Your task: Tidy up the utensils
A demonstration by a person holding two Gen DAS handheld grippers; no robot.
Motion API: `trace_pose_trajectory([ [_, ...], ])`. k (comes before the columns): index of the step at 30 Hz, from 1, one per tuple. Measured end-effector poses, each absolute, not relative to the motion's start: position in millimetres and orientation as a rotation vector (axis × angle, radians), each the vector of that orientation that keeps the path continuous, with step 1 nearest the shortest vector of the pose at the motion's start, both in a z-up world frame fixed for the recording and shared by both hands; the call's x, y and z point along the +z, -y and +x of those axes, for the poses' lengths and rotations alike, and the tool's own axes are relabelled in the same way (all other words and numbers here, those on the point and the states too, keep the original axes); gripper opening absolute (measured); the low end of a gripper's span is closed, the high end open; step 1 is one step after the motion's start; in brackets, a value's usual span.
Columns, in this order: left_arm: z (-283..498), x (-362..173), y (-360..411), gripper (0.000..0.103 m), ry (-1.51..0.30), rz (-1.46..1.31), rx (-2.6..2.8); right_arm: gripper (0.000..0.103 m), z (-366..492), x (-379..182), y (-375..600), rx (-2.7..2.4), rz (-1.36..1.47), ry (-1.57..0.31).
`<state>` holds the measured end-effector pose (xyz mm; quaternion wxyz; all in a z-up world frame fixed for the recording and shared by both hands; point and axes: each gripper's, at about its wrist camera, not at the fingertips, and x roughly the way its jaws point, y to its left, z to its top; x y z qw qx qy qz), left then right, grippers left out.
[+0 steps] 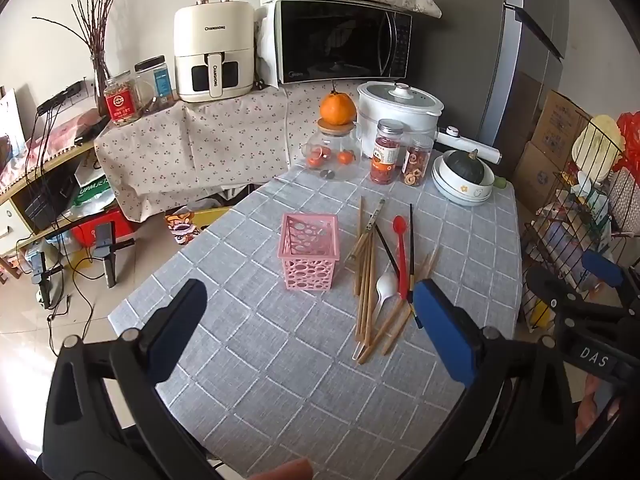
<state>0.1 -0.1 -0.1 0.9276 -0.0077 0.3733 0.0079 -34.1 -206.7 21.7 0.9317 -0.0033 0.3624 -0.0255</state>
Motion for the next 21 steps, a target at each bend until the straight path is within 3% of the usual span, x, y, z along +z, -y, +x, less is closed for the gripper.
trace_pose_trajectory([
  [21,-1,1,-3,0.103,-0.770,-0.021,0.014,0.103,-30,19,212,-0.052,0.014,-0.765],
])
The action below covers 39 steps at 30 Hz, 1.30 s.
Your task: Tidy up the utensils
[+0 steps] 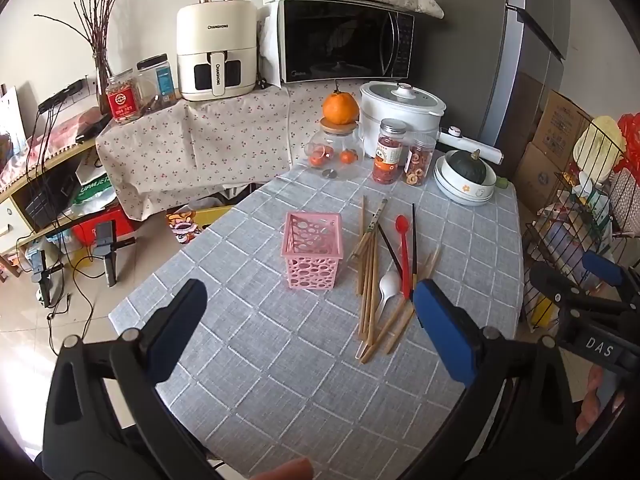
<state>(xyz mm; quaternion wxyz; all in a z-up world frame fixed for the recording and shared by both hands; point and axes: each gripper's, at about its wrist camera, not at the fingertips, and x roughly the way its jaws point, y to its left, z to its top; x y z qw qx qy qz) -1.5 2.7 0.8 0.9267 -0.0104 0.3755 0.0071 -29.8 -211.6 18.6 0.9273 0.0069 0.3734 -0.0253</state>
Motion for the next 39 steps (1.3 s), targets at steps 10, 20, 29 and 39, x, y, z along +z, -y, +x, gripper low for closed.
trace_pose_trajectory([
  [10,0.4,0.2,-7.5,0.103,-0.768,-0.020,0.017,0.103,-29.3,19.0,212.7,-0.055,0.014,-0.760],
  [20,0.3,0.3,-7.4,0.103,-0.767,-0.020,0.017,0.103,-30.5,20.3,212.4,-0.056,0.016,-0.755],
  [29,0.2,0.2,-7.6,0.103,-0.768,-0.020,0.016,0.103,-30.5,20.5,212.9,-0.055,0.017,-0.755],
  [39,0.2,0.2,-7.5,0.103,-0.767,-0.020,0.017,0.103,-30.3,20.1,212.8,-0.055,0.018,-0.756],
])
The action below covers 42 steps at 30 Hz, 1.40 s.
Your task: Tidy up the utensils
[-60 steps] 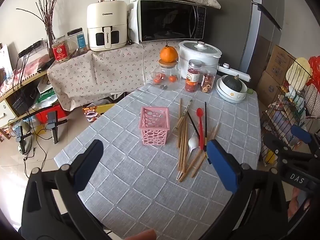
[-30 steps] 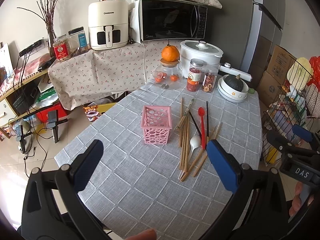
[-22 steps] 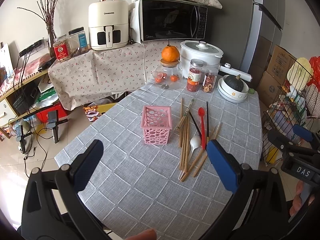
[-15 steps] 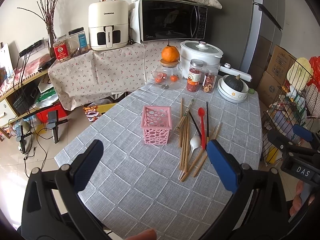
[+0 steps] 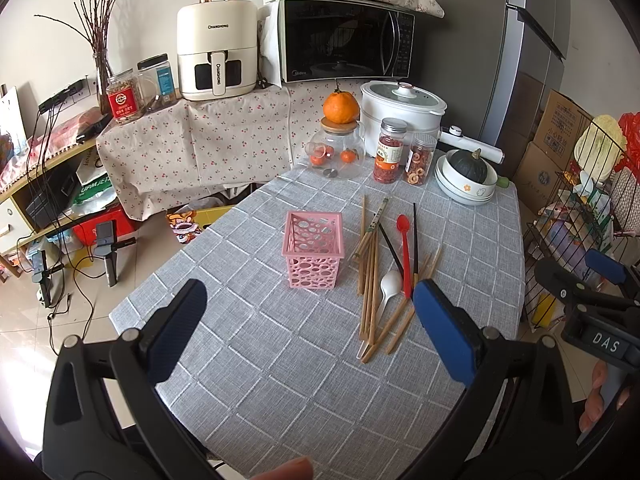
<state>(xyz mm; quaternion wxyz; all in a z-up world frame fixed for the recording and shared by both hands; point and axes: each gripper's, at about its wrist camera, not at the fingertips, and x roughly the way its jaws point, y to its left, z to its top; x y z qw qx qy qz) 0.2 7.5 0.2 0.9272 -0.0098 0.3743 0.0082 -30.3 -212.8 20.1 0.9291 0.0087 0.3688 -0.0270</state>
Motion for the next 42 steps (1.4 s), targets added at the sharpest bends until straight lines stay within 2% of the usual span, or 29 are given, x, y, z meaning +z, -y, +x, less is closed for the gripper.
trace_pose_trajectory([
  [37,12,-12,-11,0.103,-0.795,-0.035,0.005,0.103,-27,11,216,-0.038,0.038,-0.797],
  [42,33,-24,-9,0.103,-0.931,-0.047,-0.079,0.103,-16,7,224,-0.053,0.041,-0.834],
])
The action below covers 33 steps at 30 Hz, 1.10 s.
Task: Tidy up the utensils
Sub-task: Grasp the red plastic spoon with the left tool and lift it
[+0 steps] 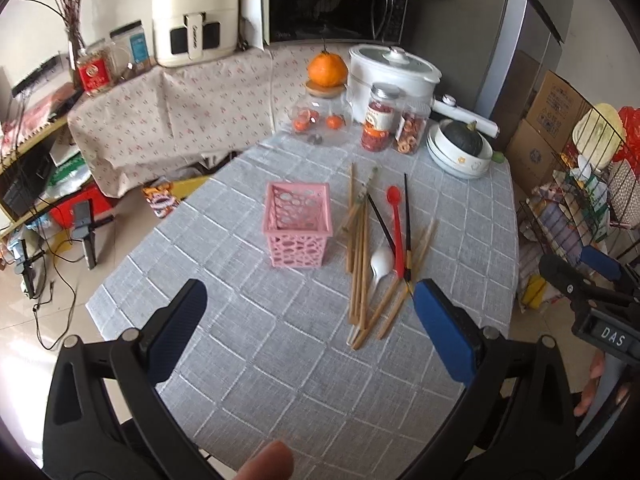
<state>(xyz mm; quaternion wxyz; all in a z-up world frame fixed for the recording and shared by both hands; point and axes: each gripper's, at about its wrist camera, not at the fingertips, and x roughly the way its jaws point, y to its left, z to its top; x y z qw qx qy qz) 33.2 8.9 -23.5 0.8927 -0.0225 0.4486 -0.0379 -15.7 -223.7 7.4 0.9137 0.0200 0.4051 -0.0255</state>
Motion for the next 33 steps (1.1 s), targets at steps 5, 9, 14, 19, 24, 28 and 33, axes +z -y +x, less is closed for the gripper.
trace_pose_trajectory([
  [5,52,-23,0,0.097,-0.974,-0.031,-0.126,0.103,13,2,240,-0.040,0.089,-0.952],
  [9,74,-24,12,0.089,-1.039,-0.055,-0.208,0.103,43,-4,258,-0.034,0.145,-1.043],
  [14,114,-34,40,0.077,-1.109,-0.068,-0.283,0.100,80,-21,282,-0.029,0.200,-1.119],
  [19,175,-69,72,0.051,-1.203,-0.130,-0.340,0.075,100,-57,309,-0.016,0.331,-1.227],
  [24,229,-126,106,0.029,-1.334,-0.148,-0.331,0.072,116,-81,323,-0.009,0.392,-1.280],
  [28,252,-150,123,0.022,-1.364,-0.165,-0.334,0.072,123,-89,333,0.000,0.466,-1.296],
  [33,271,-175,136,0.015,-1.405,-0.129,-0.301,0.072,135,-93,338,-0.015,0.490,-1.302],
])
